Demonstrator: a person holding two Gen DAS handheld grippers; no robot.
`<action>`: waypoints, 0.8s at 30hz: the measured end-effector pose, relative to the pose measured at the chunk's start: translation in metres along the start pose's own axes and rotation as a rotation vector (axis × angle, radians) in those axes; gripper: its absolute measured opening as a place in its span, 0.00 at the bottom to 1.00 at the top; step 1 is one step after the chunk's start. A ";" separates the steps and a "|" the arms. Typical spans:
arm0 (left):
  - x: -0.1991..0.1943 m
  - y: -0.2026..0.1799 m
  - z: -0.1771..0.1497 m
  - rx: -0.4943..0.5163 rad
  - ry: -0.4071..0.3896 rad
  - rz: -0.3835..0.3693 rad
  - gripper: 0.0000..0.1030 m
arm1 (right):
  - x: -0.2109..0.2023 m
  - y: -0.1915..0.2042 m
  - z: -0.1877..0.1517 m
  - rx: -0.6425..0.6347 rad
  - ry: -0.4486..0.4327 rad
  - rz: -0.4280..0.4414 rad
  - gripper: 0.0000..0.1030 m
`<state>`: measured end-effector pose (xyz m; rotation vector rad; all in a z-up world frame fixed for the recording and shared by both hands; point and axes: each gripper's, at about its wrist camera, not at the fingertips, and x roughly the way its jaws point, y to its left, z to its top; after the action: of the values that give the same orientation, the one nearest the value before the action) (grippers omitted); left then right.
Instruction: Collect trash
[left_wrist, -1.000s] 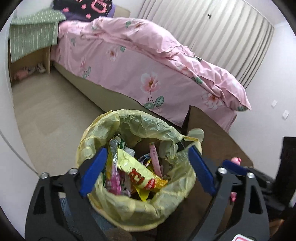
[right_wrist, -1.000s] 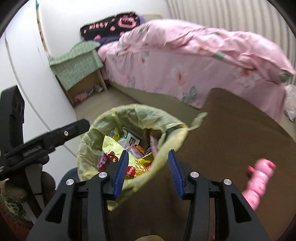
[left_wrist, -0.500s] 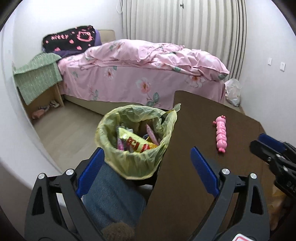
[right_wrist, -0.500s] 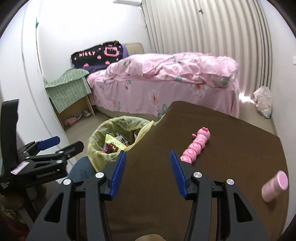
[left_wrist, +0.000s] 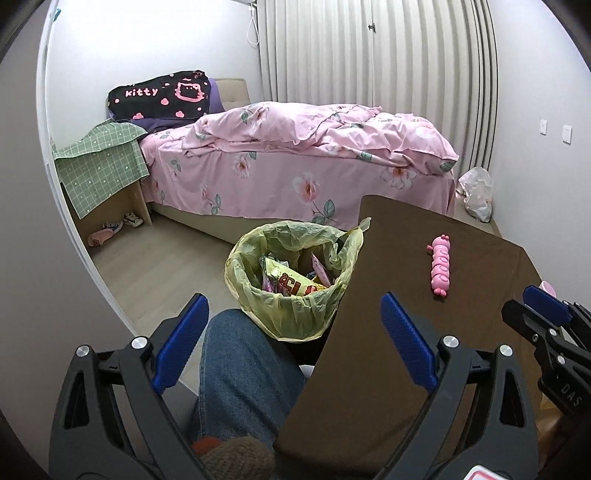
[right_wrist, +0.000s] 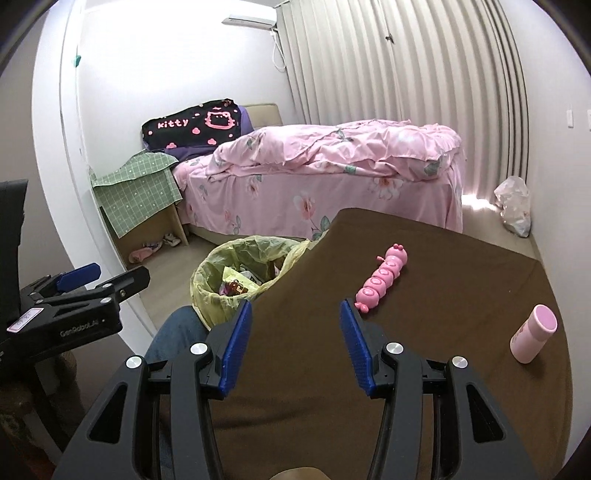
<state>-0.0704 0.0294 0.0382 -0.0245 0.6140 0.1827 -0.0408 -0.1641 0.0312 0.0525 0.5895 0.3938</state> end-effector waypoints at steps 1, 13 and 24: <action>-0.002 -0.001 0.000 0.002 -0.005 -0.002 0.87 | -0.002 0.001 0.000 -0.001 -0.005 -0.001 0.45; -0.001 -0.006 -0.001 0.021 0.003 -0.011 0.87 | -0.002 0.000 0.000 0.008 -0.003 -0.006 0.45; 0.009 -0.004 -0.005 0.034 0.024 -0.031 0.87 | 0.007 0.003 -0.001 0.007 0.017 -0.015 0.45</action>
<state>-0.0652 0.0267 0.0283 -0.0038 0.6399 0.1419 -0.0369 -0.1586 0.0268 0.0519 0.6075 0.3782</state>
